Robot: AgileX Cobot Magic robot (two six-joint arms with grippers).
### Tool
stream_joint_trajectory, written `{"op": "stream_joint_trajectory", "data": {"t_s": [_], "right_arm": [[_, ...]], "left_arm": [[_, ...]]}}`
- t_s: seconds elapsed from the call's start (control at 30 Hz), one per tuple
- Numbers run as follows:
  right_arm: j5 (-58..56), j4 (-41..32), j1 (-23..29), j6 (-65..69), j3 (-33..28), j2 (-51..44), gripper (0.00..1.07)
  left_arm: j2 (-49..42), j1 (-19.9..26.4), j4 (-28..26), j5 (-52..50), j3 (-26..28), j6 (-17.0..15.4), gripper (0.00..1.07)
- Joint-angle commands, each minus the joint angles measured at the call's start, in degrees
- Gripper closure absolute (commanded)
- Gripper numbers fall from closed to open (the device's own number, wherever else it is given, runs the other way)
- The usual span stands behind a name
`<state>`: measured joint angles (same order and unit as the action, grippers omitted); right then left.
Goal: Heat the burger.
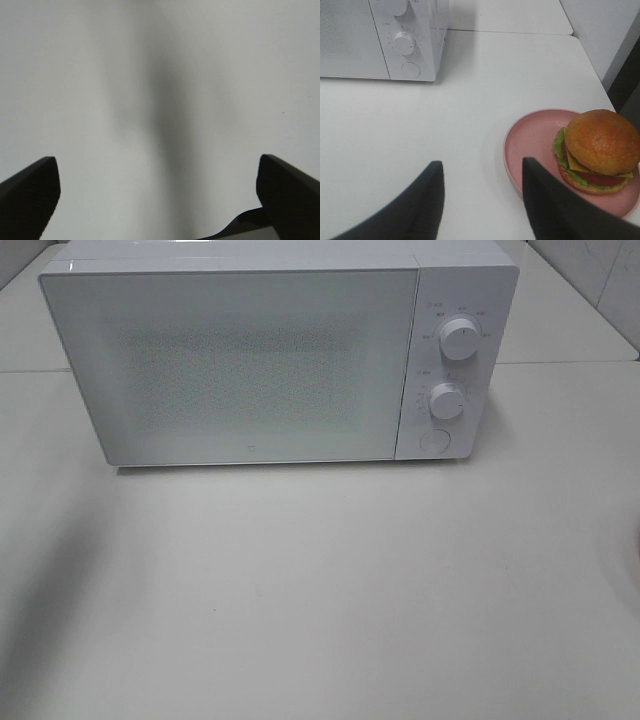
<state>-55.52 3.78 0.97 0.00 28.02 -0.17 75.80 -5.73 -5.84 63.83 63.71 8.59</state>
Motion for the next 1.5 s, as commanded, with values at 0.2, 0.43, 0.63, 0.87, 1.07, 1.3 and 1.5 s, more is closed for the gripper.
{"op": "stream_joint_trajectory", "data": {"t_s": [0.2, 0.43, 0.63, 0.87, 1.07, 1.3, 1.5], "right_arm": [[0.5, -0.2, -0.1, -0.5, 0.0, -1.6, 0.57], [0.5, -0.2, -0.1, -0.5, 0.0, -1.6, 0.57], [0.5, -0.2, -0.1, -0.5, 0.0, -1.6, 0.57], [0.5, -0.2, -0.1, -0.5, 0.0, -1.6, 0.57], [0.5, -0.2, -0.1, -0.5, 0.0, -1.6, 0.57], [0.5, -0.2, -0.1, -0.5, 0.0, -1.6, 0.57], [0.5, -0.2, -0.1, -0.5, 0.0, -1.6, 0.57]], "left_arm": [[-4.3, 5.0, -1.0, -1.1, -4.9, 4.8, 0.06], [-16.2, 11.4, -2.8, -2.6, -16.8, 4.5, 0.06], [-25.1, 11.7, -3.1, -2.6, -22.2, 4.5, 0.06], [-44.4, 11.7, -5.6, -2.6, -31.2, 4.5, 0.06], [-54.2, 11.7, -3.0, -4.0, -34.7, 4.5, 0.06], [-63.1, 11.7, -2.3, -4.3, -35.1, 4.4, 0.06], [-69.1, 11.7, -1.8, -4.3, -35.1, 4.4, 0.06]]}}
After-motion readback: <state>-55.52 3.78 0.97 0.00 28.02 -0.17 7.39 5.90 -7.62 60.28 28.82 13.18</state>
